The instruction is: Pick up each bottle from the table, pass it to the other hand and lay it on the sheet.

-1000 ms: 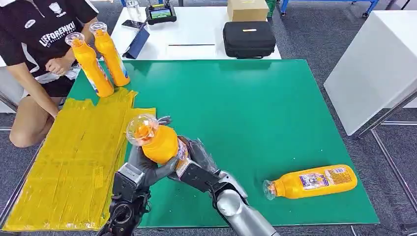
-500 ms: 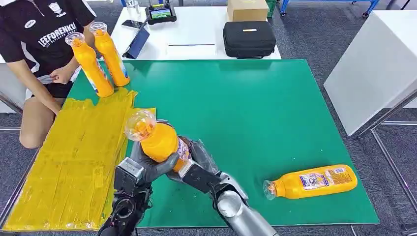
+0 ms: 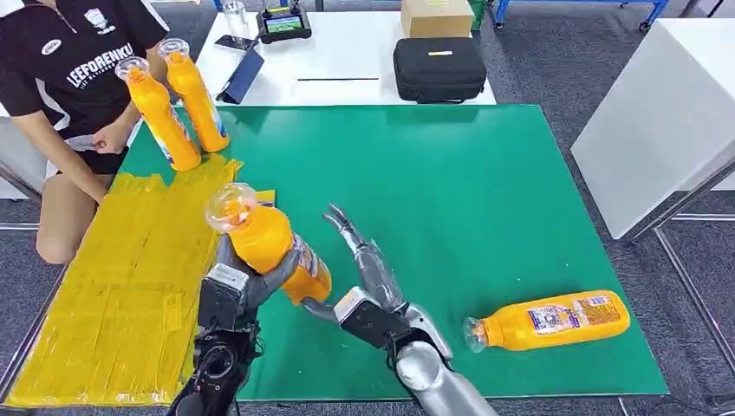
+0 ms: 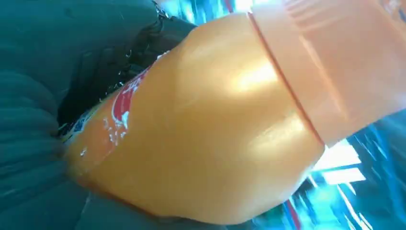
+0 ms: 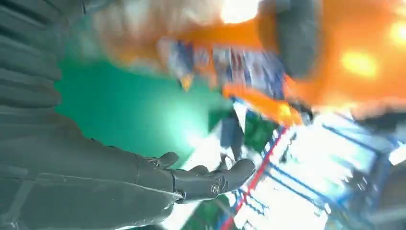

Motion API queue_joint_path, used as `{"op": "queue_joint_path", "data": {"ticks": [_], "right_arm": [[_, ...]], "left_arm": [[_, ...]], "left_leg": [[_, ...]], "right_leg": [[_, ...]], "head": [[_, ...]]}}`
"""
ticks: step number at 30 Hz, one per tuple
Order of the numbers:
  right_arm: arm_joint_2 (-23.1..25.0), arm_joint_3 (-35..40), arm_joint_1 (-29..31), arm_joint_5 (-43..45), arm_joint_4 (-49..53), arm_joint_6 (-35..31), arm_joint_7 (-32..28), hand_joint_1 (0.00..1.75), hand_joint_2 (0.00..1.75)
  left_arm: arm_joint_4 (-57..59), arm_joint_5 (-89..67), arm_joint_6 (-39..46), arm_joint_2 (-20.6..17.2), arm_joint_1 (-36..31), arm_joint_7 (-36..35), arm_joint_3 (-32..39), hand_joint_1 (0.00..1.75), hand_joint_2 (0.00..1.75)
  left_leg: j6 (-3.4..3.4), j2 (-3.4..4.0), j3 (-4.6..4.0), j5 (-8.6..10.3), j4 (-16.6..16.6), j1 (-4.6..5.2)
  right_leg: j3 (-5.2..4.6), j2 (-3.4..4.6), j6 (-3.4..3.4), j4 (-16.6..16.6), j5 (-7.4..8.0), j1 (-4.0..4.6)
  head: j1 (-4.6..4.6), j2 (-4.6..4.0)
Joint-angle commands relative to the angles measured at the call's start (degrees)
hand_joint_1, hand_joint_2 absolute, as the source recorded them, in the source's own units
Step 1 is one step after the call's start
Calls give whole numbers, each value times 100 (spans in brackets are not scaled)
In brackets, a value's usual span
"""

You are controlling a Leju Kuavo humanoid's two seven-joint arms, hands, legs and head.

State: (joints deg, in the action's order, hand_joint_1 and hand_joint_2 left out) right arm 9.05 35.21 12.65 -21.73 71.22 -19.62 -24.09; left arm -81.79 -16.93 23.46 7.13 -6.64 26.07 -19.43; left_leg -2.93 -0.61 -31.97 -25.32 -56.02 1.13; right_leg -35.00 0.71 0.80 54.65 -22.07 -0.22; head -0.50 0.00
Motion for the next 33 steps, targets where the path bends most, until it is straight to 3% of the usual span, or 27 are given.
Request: {"op": "queue_joint_path", "data": {"ticks": [1, 3, 4, 5, 6, 7, 8, 9, 12, 23, 33], "right_arm": [[-665, -485, -333, -697, 1723, -67, 287, 0, 175], [-797, -555, -415, -719, 1864, -125, 285, 0, 175], [-821, -614, -478, -705, 1899, -159, 291, 0, 175], [-839, -721, -596, -662, 1937, -208, 295, 0, 175], [-856, -760, -643, -622, 1946, -218, 293, 0, 175], [-876, -857, -741, -507, 1959, -220, 260, 0, 175], [-859, -960, -813, -401, 1945, -174, 215, 0, 175], [-847, -1008, -845, -366, 1939, -145, 196, 0, 175], [-800, -1236, -1110, -320, 2026, -188, 149, 0, 175], [-710, -1482, -936, -256, 1900, -49, 141, 0, 175], [-710, -1482, -936, -256, 1900, -49, 141, 0, 175]], "left_arm": [[1273, -3033, 1624, -130, -646, -776, 696, 175, 175], [950, -6681, 1654, 52, -488, -1984, 1467, 175, 175], [1148, -7307, 1654, -879, -689, -3304, 516, 175, 175], [1950, -7307, 1654, -1640, -1357, -5299, -1375, 175, 175], [2160, -7307, 1584, -1600, -1413, -5411, -1463, 175, 175], [2597, -7307, 1379, -1724, -1712, -5970, -1973, 175, 175], [2956, -7307, 1128, -1865, -1961, -6535, -2497, 175, 175], [3088, -7307, 894, -1983, -2105, -6607, -2565, 175, 175], [3449, -7307, 463, -2065, -2190, -6607, -2209, 175, 175], [4859, -7307, -297, -1782, -2360, -6607, -1247, 175, 175], [4859, -7307, -297, -1782, -2360, -6607, -1247, 175, 175]], "left_leg": [[24, -17, 28, -10, 0, -8], [14, -15, 18, -3, 6, -3], [22, -7, 30, -12, 3, -7], [18, 1, 24, -11, 2, -7], [15, -17, 17, 1, 9, -3], [39, -24, 50, -16, 5, -15], [14, -56, 17, 7, 11, 0], [25, -85, 35, 5, 12, -6], [23, -19, 28, -3, 7, -5], [31, 13, 22, -6, -2, -13], [28, 7, 15, -3, 0, -8]], "right_leg": [[35, -28, 1, -2, -16, 7], [24, -20, 1, -6, -8, 2], [35, -16, 1, -4, -14, 6], [27, -7, 1, -5, -10, 6], [22, -23, -2, -5, -7, 2], [59, -38, -5, -3, -26, 13], [32, -61, 0, -7, -13, 1], [56, -94, -1, -11, -24, 8], [29, -26, -3, -8, -9, 6], [22, 8, -2, 1, -7, 9], [15, 8, -3, 3, -5, 5]], "head": [[0, 0], [0, 0], [0, 0], [0, 0], [0, 0], [2, 0], [4, 0], [4, 0], [-7, 0], [-5, 0], [-5, 0]]}}
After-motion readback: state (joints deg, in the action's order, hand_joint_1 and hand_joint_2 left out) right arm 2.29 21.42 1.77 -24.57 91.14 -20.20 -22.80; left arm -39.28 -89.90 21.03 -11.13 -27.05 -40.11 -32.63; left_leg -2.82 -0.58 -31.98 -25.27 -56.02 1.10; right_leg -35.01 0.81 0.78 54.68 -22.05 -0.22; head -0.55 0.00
